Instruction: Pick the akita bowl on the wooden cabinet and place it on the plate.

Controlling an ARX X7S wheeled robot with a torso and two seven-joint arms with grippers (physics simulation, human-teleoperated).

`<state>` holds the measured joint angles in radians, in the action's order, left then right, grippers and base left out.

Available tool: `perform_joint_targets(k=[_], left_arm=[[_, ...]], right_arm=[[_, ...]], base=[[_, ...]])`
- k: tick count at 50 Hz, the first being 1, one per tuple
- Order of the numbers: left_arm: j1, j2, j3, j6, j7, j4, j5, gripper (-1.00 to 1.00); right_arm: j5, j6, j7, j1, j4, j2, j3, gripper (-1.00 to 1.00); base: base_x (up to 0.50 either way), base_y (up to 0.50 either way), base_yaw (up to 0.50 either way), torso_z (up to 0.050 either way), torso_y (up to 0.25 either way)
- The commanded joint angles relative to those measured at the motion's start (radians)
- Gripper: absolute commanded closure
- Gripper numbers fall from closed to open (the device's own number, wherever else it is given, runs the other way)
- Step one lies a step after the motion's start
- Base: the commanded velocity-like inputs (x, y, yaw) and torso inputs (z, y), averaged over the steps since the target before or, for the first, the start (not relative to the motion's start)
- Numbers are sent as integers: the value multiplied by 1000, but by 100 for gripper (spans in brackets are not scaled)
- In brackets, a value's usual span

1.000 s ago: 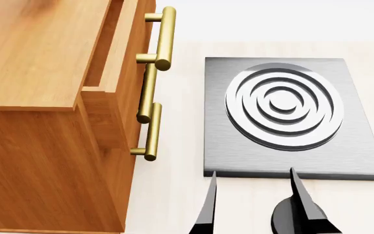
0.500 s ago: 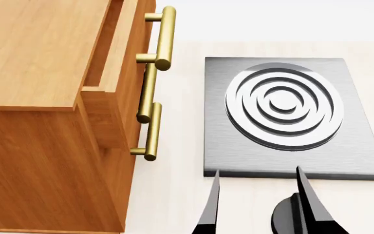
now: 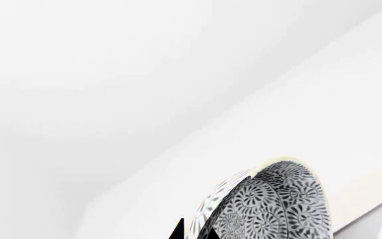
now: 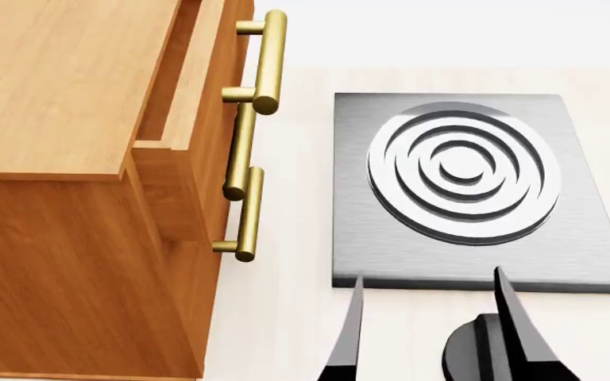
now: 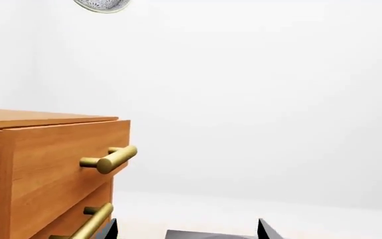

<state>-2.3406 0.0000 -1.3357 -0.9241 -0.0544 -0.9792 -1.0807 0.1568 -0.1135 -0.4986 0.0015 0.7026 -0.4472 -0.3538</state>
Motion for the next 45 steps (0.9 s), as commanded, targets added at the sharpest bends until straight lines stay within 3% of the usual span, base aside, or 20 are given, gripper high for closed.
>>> perform_joint_targets(k=[1,23,30,39,45], left_arm=[[-15,0,102,-55,-14,101,96,100],[-15,0,137,-129,-54,345,62,100],[-15,0,87,-118,-56,355,29,100],[-15,0,-4,-49,-112,355,-123,100],[-15,0,4,-57,-122,373,-130,100]], right_arm=[[4,-3,-8,-8,30,-9,9,-100],[-2,-21,-34,-36,131,-36,32,-100],[3,-12,-38,-41,140,-40,41,-100],[-3,-37,-56,-34,174,-36,45,-100],[9,-54,-62,-27,197,-40,56,-100]], base=[[0,0,0,0,0],[0,0,0,0,0],[0,0,0,0,0],[0,0,0,0,0],[0,0,0,0,0]])
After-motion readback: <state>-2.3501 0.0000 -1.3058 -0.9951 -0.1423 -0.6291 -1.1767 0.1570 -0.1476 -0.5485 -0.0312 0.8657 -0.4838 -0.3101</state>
